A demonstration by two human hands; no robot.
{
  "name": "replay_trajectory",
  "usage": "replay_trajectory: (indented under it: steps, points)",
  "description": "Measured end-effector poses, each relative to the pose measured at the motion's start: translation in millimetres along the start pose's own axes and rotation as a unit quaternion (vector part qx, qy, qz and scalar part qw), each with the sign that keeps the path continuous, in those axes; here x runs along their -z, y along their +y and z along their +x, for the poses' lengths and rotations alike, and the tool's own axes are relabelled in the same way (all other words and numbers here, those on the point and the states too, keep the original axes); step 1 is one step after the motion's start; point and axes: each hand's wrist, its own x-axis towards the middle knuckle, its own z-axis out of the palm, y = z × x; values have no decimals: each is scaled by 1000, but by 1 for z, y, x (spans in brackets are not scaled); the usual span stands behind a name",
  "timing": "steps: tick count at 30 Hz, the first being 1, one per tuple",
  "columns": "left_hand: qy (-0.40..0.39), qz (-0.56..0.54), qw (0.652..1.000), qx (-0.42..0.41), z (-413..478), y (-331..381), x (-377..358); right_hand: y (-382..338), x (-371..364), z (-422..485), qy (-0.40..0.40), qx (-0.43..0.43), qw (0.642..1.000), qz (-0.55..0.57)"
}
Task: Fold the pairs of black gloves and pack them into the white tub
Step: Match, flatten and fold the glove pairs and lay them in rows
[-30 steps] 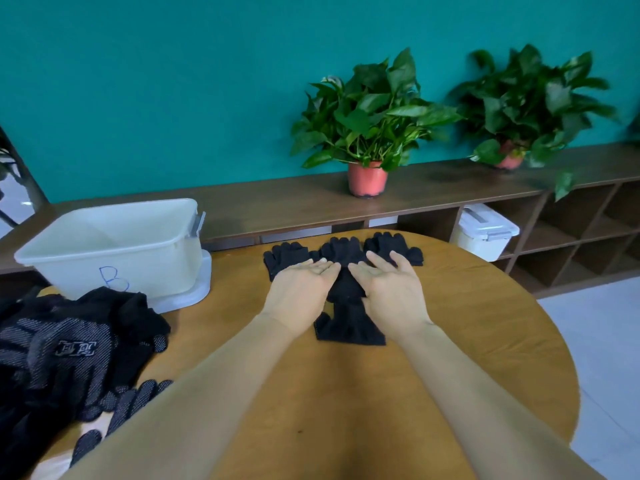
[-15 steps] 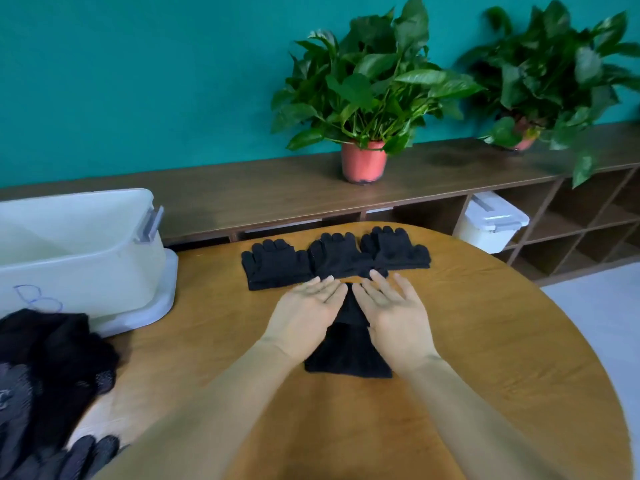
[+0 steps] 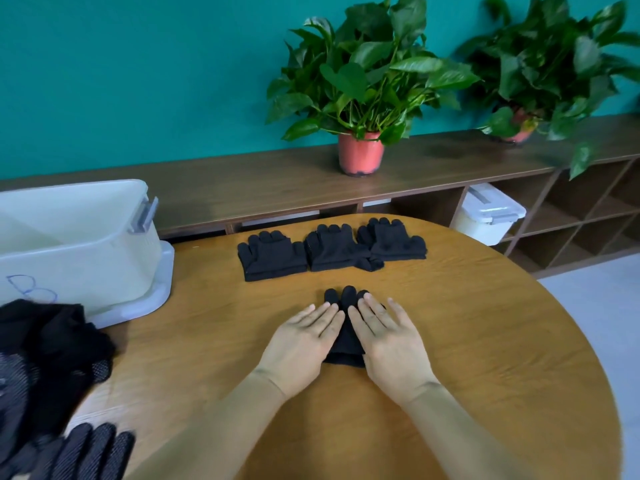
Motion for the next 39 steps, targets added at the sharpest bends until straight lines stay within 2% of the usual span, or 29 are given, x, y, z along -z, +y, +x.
replay_trajectory:
  steps: [3, 9, 15, 19, 21, 24, 33, 39]
  points:
    - [-14, -12, 999, -26, -7, -5, 1, -3, 18, -5, -36, -18, 999, 36]
    - [5, -39, 999, -29, -24, -9, -9, -17, 24, -21, 11, -52, 991, 119]
    - [-4, -98, 995, -1, -24, 0, -4, -26, 20, -21, -37, -122, 979, 156]
    - [21, -95, 995, 35, -30, 1, -7, -28, 29, -13, -85, -111, 973, 183]
    - [-12, -84, 996, 41, -28, 1, -6, -23, 29, -8, -115, -99, 967, 202]
    - [-41, -70, 995, 52, -16, 3, -2, -14, 25, -2, -110, -106, 974, 170]
    - [-35, -69, 997, 24, 52, 21, -16, 34, 5, 3, -58, -159, 984, 52]
    - [-41, -76, 996, 11, 92, 31, -29, 62, -9, -2, -49, -193, 979, 32]
